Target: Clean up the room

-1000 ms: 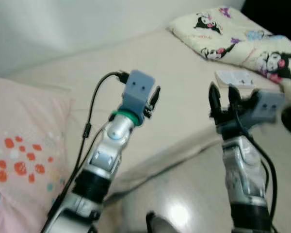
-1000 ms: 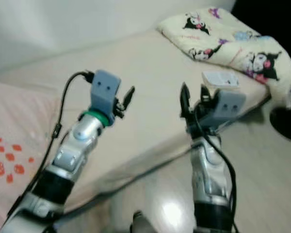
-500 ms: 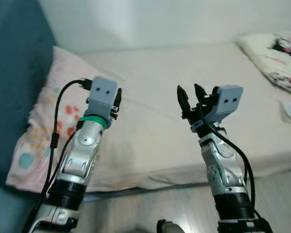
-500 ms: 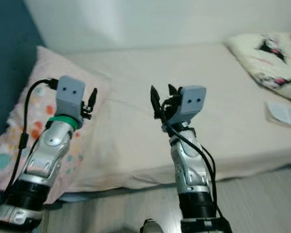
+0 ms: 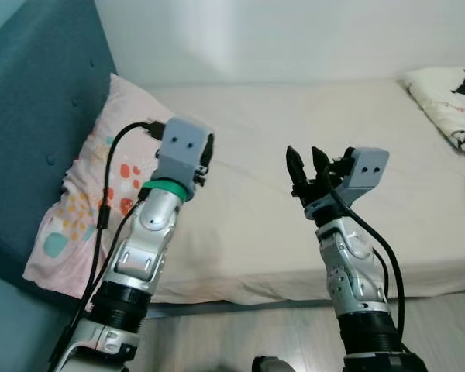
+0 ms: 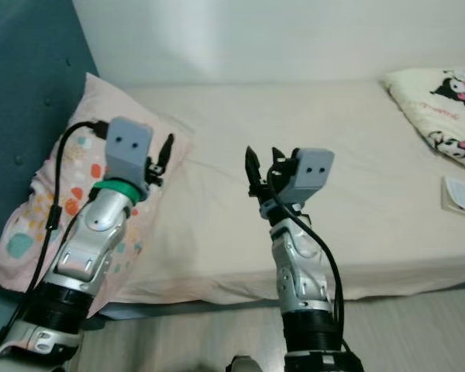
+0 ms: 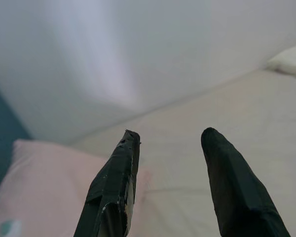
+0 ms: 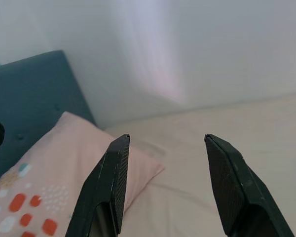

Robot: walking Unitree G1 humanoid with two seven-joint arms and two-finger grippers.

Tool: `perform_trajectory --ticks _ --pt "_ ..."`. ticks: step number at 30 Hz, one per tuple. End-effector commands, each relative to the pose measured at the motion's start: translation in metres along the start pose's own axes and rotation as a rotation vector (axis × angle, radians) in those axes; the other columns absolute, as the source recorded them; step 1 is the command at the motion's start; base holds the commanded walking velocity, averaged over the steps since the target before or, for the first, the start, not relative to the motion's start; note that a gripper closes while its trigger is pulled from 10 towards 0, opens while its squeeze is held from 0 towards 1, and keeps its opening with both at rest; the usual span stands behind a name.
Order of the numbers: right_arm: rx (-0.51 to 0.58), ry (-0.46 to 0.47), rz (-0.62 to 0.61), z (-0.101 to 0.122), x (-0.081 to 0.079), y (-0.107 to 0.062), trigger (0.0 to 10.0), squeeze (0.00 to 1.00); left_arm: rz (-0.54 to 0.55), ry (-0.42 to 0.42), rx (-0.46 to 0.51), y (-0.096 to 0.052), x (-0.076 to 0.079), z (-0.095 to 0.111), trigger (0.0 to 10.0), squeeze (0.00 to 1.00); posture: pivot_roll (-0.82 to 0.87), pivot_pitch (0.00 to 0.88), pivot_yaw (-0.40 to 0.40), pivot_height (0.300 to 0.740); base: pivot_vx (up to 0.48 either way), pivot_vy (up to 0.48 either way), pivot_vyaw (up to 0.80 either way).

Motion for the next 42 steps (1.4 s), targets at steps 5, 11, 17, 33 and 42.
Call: perform_trajectory --ticks 5,11,17,33,42 --pt "0.013 -0.005 -0.031 0.001 0.01 -0.006 10.0 0.0 -0.018 -0.015 -0.011 0.002 0.003 -0.003 10.0 0.0 -0.14 0.029 0.048 0.74 0.0 0.45 0.0" --pt "0.017 -0.009 -0.031 0.003 0.011 -0.004 10.0 0.0 -0.012 -0.016 -0.005 0.003 0.001 -0.002 10.0 0.0 -0.14 0.027 0.044 0.74 0.0 0.48 0.0" --pt "0.022 -0.012 -0.028 0.004 0.01 -0.001 10.0 0.0 -0.008 -0.01 0.003 0.002 0.001 -0.002 10.0 0.0 -0.14 0.028 0.046 0.74 0.0 0.464 0.0" --pt "0.026 -0.014 -0.036 0.004 0.013 -0.003 10.0 0.0 -0.05 0.005 0.042 0.001 0.014 0.004 10.0 0.0 -0.14 0.039 0.051 0.74 0.0 -0.208 0.0" --pt "0.026 -0.013 -0.037 0.004 0.013 -0.003 10.0 0.0 -0.053 -0.002 0.048 0.002 0.014 0.005 10.0 0.0 -0.14 0.04 0.054 0.74 0.0 0.0 0.0"
Point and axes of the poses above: a point about 5 cm out from each wrist's last joint towards the gripper, its own y axis pointing out of the wrist towards the gripper, its own z axis along the axis of the wrist's last joint, x = y × z, the point moved 4 cm from there along y, pointing out of the wrist towards the gripper, and after that the axes turned 4 degrees about y, right-handed, at the moved point
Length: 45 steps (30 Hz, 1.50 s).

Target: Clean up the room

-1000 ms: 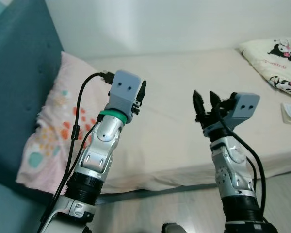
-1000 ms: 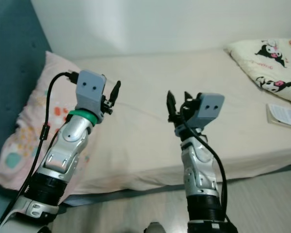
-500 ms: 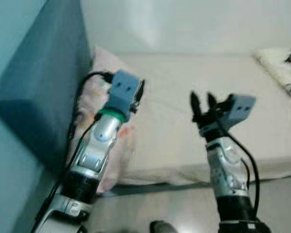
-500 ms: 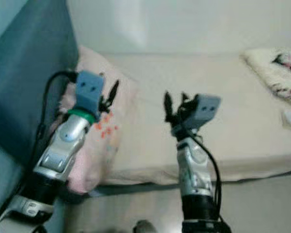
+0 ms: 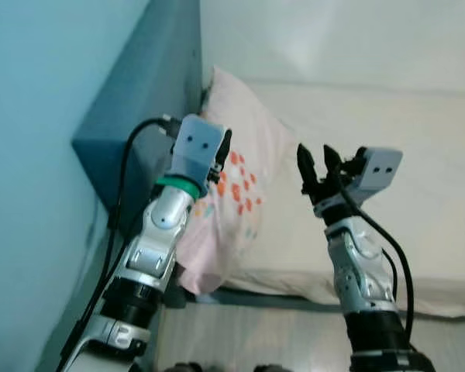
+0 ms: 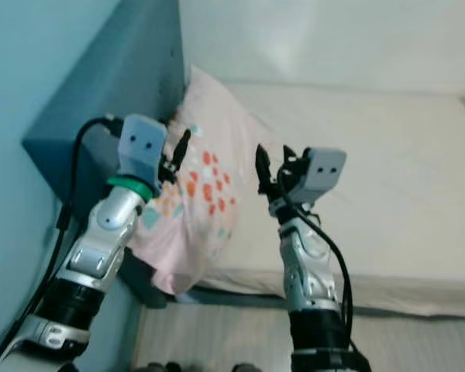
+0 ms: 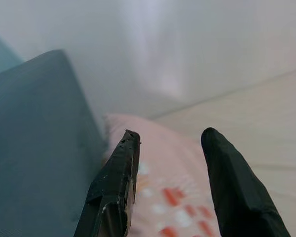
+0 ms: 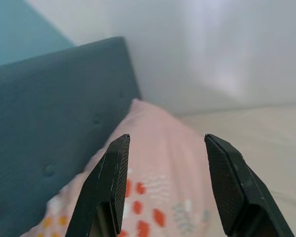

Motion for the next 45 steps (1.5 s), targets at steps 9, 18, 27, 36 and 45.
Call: perform_trajectory --ticks 9,18,27,36,45 --pt "0.007 0.012 0.023 0.0 -0.006 -0.003 10.0 0.0 0.017 0.013 0.003 0.002 -0.001 -0.001 10.0 0.0 -0.14 0.042 0.055 0.74 0.103 0.0 0.0" --pt "-0.008 -0.053 0.041 -0.002 -0.009 -0.003 10.0 0.0 0.035 0.017 0.0 0.005 -0.002 -0.001 10.0 0.0 -0.15 0.042 0.053 0.74 0.45 0.0 0.0" --pt "-0.014 -0.057 0.038 -0.002 -0.007 -0.003 10.0 0.0 0.042 0.012 -0.003 0.006 -0.003 -0.001 10.0 0.0 -0.15 0.043 0.052 0.74 0.475 0.0 0.0" --pt "-0.015 -0.059 0.034 -0.003 -0.006 -0.004 10.0 0.0 0.059 0.003 -0.018 0.007 -0.007 -0.003 10.0 0.0 -0.15 0.043 0.052 0.74 0.117 0.0 0.0" --pt "-0.012 -0.054 0.032 -0.003 -0.007 -0.003 10.0 0.0 0.057 0.002 -0.012 0.007 -0.007 -0.002 10.0 0.0 -0.15 0.039 0.054 0.74 0.0 0.0 0.0"
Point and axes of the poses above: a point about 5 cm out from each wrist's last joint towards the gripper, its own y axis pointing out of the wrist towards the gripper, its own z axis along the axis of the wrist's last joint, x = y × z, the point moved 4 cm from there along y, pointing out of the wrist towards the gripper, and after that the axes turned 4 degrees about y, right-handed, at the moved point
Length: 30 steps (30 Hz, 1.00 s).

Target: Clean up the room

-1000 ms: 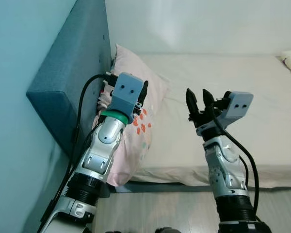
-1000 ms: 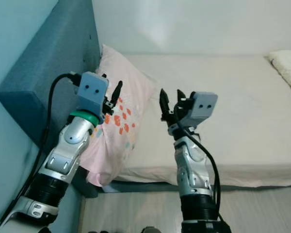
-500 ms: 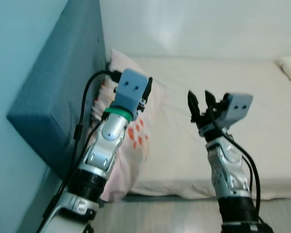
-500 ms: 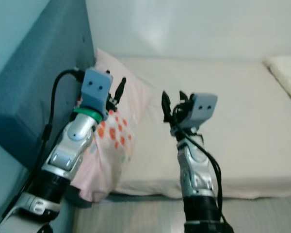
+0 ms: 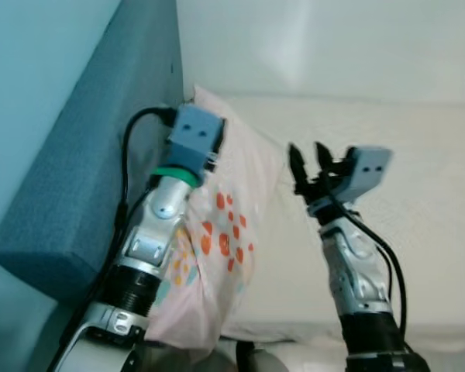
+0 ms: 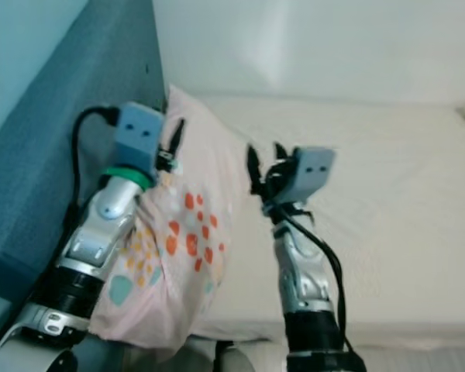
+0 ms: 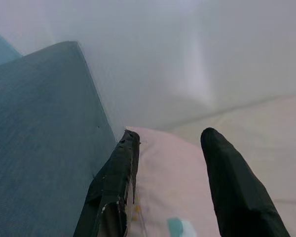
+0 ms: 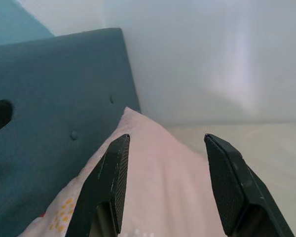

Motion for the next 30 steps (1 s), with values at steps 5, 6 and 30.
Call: perform_trajectory --ticks 5,6,30 --pt "-0.003 0.003 -0.022 -0.002 0.005 -0.003 10.0 0.0 -0.022 -0.005 0.0 0.0 0.007 0.0 10.0 0.0 -0.15 0.038 0.057 0.74 0.0 0.0 0.0" --pt "-0.002 0.004 -0.023 -0.002 0.005 -0.004 10.0 0.0 -0.026 -0.004 0.001 0.0 0.007 0.0 10.0 0.0 -0.15 0.038 0.057 0.74 0.0 0.0 0.0" --pt "-0.164 0.061 -0.011 -0.048 -0.004 -0.029 10.0 0.0 0.048 -0.194 -0.8 -0.063 0.005 -0.151 10.0 1.0 -0.12 0.158 0.088 0.74 0.0 0.0 0.0"
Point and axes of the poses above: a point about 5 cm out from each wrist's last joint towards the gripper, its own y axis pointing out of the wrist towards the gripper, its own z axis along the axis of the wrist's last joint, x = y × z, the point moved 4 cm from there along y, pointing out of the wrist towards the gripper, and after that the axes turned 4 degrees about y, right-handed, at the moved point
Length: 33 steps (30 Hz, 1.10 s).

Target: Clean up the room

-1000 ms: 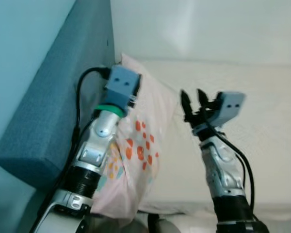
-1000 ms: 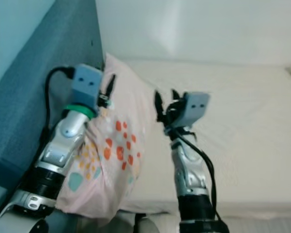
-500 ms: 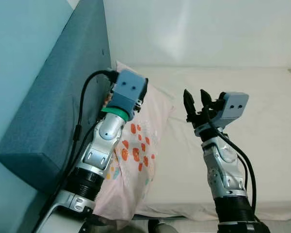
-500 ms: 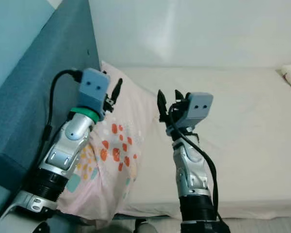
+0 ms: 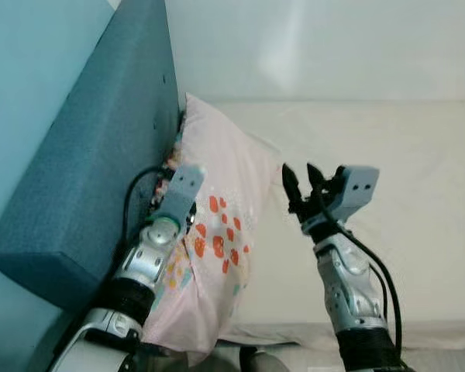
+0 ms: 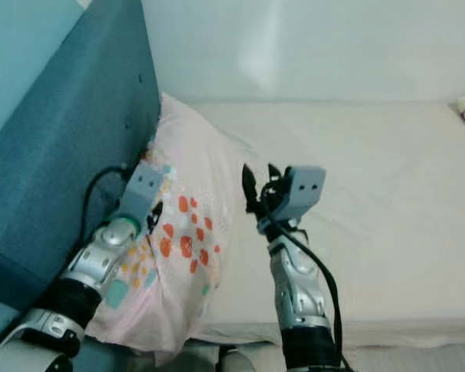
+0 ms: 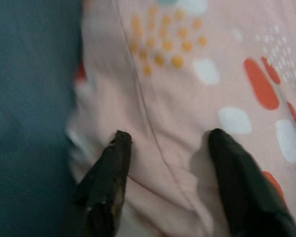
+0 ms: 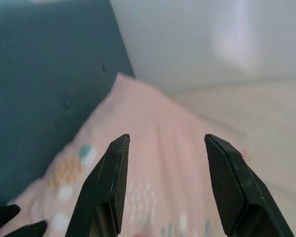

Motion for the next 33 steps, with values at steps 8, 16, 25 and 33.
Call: perform_trajectory --ticks 8,16,25,33 --pt "-0.028 0.022 -0.004 -0.009 -0.005 -0.007 10.0 0.0 0.111 -0.242 0.037 0.006 -0.022 0.017 10.0 1.0 -0.12 0.192 0.091 0.74 0.0 0.0 0.0" --pt "-0.035 0.037 -0.004 -0.013 -0.012 -0.011 10.0 0.0 -0.028 -0.235 -0.205 0.013 -0.028 -0.007 10.0 1.0 -0.12 0.235 0.121 0.74 0.0 0.0 0.0" --pt "-0.05 0.052 -0.019 -0.019 -0.013 -0.019 10.0 0.0 -0.315 -0.421 -0.296 0.004 0.015 -0.041 10.0 0.68 -0.12 0.256 0.132 0.74 0.0 0.0 0.0" --pt "-0.046 0.05 -0.011 -0.017 -0.016 -0.016 10.0 0.0 -0.418 -0.352 -0.333 -0.002 0.077 -0.036 6.4 0.0 -0.15 0.261 0.139 0.74 0.0 0.0 0.0"
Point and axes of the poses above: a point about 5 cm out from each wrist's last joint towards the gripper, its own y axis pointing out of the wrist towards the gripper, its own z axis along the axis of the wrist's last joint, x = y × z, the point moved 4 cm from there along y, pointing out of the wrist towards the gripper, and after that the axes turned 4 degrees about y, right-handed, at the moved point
